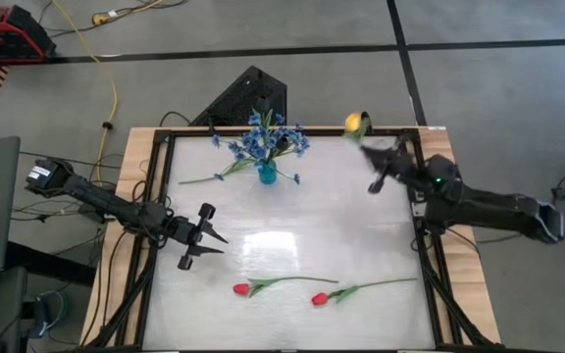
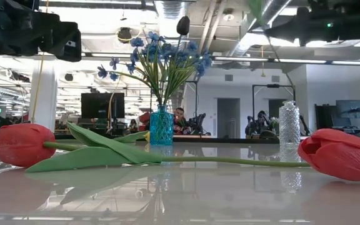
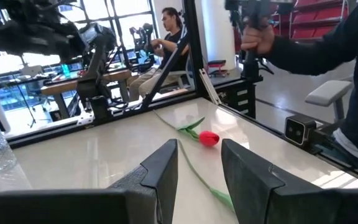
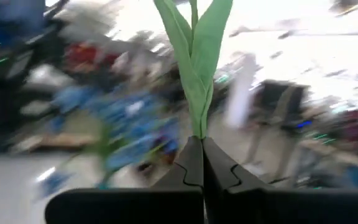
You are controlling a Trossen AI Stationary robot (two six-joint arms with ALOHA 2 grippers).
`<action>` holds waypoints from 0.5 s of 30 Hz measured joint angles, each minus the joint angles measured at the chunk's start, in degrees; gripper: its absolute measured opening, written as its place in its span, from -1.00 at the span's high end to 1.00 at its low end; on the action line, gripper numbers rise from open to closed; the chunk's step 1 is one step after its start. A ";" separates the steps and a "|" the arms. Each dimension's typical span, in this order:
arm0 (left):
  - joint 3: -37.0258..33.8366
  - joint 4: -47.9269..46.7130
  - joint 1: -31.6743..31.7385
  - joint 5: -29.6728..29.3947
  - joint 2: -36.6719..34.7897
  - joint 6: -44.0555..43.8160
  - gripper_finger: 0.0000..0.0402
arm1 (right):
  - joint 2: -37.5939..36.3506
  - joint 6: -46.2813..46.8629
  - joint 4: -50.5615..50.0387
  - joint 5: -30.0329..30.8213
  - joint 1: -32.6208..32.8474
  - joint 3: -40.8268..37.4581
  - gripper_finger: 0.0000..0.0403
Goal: Sort flowers into vase by color
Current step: Put the bottom yellow flower into the transparent vase
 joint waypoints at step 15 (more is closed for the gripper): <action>0.00 0.45 0.00 -0.17 0.00 0.02 0.43 | 8.14 0.08 24.96 -0.05 -21.44 -5.02 0.93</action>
